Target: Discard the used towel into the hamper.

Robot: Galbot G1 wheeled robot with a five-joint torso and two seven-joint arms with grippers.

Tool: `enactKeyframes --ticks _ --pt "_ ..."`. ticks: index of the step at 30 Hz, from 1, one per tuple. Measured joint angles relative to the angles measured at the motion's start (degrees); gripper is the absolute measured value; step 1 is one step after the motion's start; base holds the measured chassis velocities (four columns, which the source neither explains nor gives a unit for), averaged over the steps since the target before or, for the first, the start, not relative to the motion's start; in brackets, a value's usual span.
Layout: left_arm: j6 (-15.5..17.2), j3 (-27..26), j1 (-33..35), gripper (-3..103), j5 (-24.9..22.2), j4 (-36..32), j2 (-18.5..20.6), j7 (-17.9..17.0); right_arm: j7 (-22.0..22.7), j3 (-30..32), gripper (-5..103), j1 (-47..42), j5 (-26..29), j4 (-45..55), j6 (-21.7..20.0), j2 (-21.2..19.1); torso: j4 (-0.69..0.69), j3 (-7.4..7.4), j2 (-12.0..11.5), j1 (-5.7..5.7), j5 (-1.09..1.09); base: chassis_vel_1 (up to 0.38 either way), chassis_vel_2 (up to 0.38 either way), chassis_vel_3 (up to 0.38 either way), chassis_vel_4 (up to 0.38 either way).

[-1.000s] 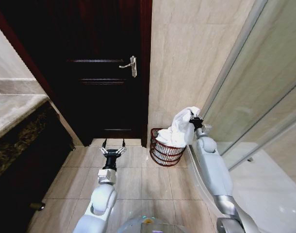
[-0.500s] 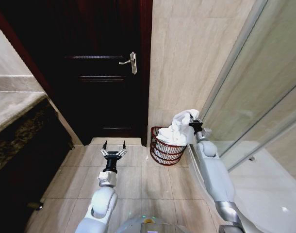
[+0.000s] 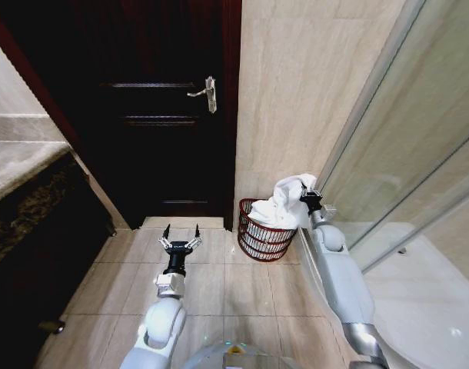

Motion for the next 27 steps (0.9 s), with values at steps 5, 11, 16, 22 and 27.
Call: enactKeyframes --ticks 5,11,16,22,27 --pt "-0.1 0.0 -0.4 100 -0.2 0.4 0.2 0.0 -0.1 0.0 6 0.1 -0.1 -0.5 0.1 0.2 0.01 -0.81 -1.3 -0.52 0.0 -0.044 0.051 0.049 -0.053" --pt "-0.1 0.1 -1.0 100 -0.3 0.8 0.3 0.0 -0.1 0.0 6 0.2 -0.2 -0.8 0.1 0.3 0.01 -1.62 -2.6 -0.96 0.0 -0.018 0.032 0.031 -0.021" --pt "0.0 0.2 -1.6 100 -0.5 1.3 0.5 0.0 -0.1 0.0 6 0.5 -0.4 -1.1 0.3 0.6 0.0 -2.45 -3.9 -1.42 -0.01 -0.032 0.032 0.043 -0.053" --pt "0.1 0.3 -2.3 100 -0.9 1.7 0.7 0.0 0.0 0.1 6 -1.3 -0.4 0.7 0.0 0.9 0.0 -3.26 -5.1 -1.91 -0.01 -0.009 0.008 0.008 -0.006" --pt "0.2 0.5 -2.9 100 -1.2 2.1 0.8 0.1 0.1 0.5 6 -3.0 -0.6 2.0 -0.1 1.5 0.0 -3.98 -6.3 -2.37 -0.01 -0.037 0.039 0.034 -0.039"
